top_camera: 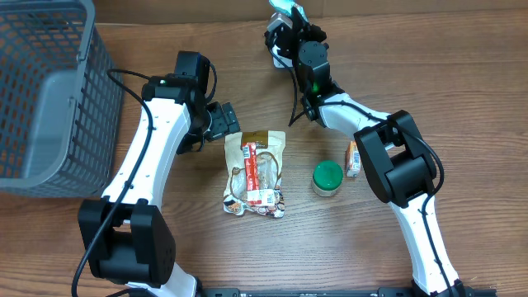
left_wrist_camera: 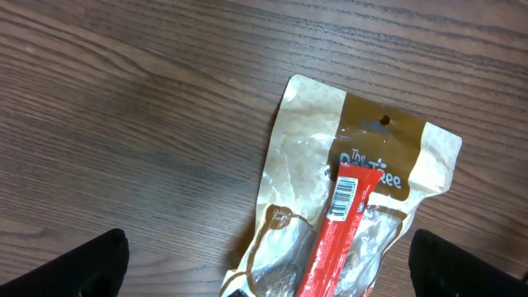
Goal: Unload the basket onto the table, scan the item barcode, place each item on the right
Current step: 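Hold the wipes pack up in front of the white barcode scanner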
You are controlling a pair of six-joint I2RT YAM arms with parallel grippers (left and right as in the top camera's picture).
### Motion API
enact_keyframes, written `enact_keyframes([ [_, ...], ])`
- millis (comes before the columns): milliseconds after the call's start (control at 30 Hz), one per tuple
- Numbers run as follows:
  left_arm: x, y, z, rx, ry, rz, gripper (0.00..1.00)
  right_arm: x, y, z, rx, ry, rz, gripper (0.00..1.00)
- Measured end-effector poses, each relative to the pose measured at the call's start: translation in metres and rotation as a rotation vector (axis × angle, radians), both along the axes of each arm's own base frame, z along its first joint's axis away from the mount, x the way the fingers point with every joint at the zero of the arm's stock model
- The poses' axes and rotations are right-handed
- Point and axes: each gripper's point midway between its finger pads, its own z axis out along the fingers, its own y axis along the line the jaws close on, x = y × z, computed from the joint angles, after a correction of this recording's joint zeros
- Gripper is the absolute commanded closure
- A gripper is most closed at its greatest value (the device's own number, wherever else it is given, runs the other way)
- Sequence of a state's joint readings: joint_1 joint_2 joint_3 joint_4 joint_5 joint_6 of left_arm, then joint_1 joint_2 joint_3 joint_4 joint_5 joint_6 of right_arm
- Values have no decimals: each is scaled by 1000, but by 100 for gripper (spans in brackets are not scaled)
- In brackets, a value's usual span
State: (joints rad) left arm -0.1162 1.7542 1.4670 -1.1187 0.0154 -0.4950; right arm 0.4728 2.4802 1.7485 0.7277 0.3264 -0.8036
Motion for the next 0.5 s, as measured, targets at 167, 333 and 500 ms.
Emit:
enact_keyframes([
  [167, 0, 0, 0, 0, 0, 0, 0, 1, -8, -10, 84, 51, -43, 96],
  [333, 0, 0, 0, 0, 0, 0, 0, 1, -12, 2, 151, 13, -68, 96],
  [500, 0, 0, 0, 0, 0, 0, 0, -1, -20, 20, 263, -53, -112, 97],
])
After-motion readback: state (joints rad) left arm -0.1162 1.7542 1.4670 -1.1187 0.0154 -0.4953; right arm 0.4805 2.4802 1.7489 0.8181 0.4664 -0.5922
